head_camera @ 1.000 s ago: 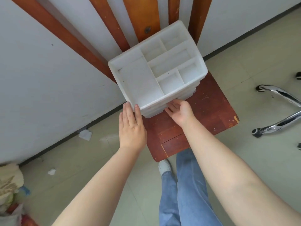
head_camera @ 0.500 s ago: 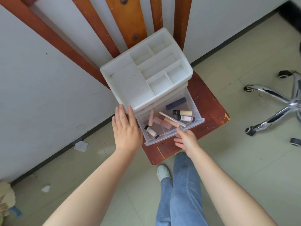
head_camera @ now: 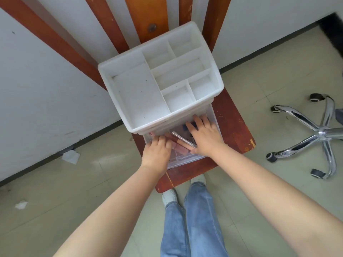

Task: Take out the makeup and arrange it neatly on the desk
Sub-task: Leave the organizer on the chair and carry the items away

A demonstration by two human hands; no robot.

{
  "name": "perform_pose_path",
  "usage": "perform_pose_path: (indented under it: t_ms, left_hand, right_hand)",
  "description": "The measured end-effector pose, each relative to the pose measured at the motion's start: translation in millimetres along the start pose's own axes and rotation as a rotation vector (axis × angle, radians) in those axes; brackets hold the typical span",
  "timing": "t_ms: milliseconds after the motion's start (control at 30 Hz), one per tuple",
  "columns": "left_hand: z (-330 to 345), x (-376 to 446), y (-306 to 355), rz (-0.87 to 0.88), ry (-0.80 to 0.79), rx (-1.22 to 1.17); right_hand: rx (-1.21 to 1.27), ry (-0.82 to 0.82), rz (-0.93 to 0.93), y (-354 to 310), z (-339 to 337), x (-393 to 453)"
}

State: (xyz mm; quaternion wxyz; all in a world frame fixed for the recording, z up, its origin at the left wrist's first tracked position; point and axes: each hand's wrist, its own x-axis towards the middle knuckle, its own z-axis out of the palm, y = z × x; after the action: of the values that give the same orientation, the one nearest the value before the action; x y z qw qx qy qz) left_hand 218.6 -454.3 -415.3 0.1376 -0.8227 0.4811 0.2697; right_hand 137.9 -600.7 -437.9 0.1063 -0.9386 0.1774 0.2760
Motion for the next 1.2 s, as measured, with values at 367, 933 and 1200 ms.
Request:
perform_pose_path:
  t_ms: [367, 933, 1200]
  left_hand:
    - [1, 8, -28, 0.031, 0.073, 0.008]
    - [12, 11, -10, 0.095, -0.085, 0.144]
    - [19, 27, -2, 0.347, -0.048, 0.322]
  right_hand:
    - [-0.131, -0.002, 0.091, -17, 8, 16]
    - [-0.012, 0.147, -0.056, -6, -27, 10]
    - [0.171, 0.101, 0.203, 33, -32, -42]
